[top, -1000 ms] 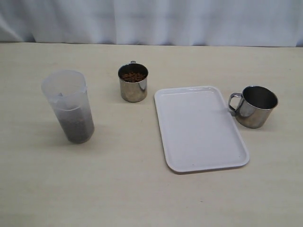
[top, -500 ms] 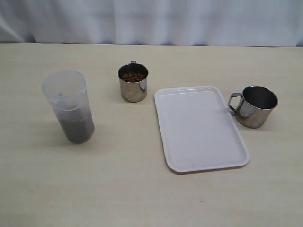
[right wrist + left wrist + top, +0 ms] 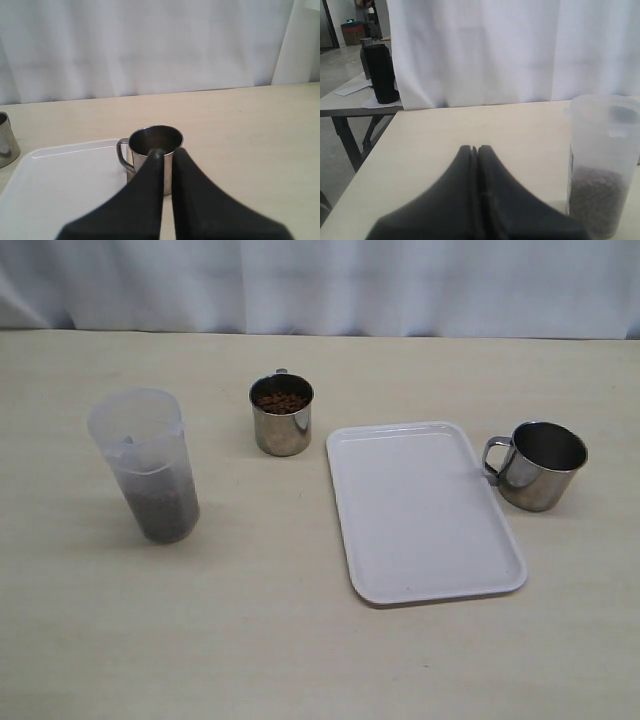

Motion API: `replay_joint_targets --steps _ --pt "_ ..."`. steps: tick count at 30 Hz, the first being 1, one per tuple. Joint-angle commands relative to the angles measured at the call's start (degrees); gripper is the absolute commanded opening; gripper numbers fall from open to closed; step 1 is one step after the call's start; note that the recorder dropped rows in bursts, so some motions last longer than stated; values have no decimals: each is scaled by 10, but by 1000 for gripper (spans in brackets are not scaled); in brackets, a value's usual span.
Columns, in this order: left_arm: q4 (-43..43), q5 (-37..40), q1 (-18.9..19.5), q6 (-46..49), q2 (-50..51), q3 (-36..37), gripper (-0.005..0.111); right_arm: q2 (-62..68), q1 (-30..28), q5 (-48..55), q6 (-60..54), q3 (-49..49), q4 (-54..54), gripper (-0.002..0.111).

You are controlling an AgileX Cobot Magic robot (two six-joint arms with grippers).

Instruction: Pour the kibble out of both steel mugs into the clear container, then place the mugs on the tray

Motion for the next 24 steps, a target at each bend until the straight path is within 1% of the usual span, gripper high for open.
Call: replay_joint_targets --steps 1,16,17,18,19,20,22,24 --pt "-2 -4 -1 -1 -1 2 0 -2 -4 4 0 2 -5 5" --pt "-2 -4 -1 -1 -1 2 0 -2 -4 4 0 2 -5 5" --pt "-10 -38 -1 -4 -1 2 0 -2 -4 4 0 2 -5 5" --pt "-46 -58 -1 -25 -1 2 0 -2 -4 4 0 2 -5 5" --pt "-116 -76 -1 -62 -1 2 0 -2 -4 4 0 2 -5 5" --pt "-149 -80 -1 -58 -1 2 0 -2 -4 4 0 2 -5 5" --pt "-162 -79 -1 -58 -1 2 0 -2 -4 4 0 2 -5 5" --pt "-201 -83 -1 -58 -1 2 0 -2 -4 4 0 2 -5 5"
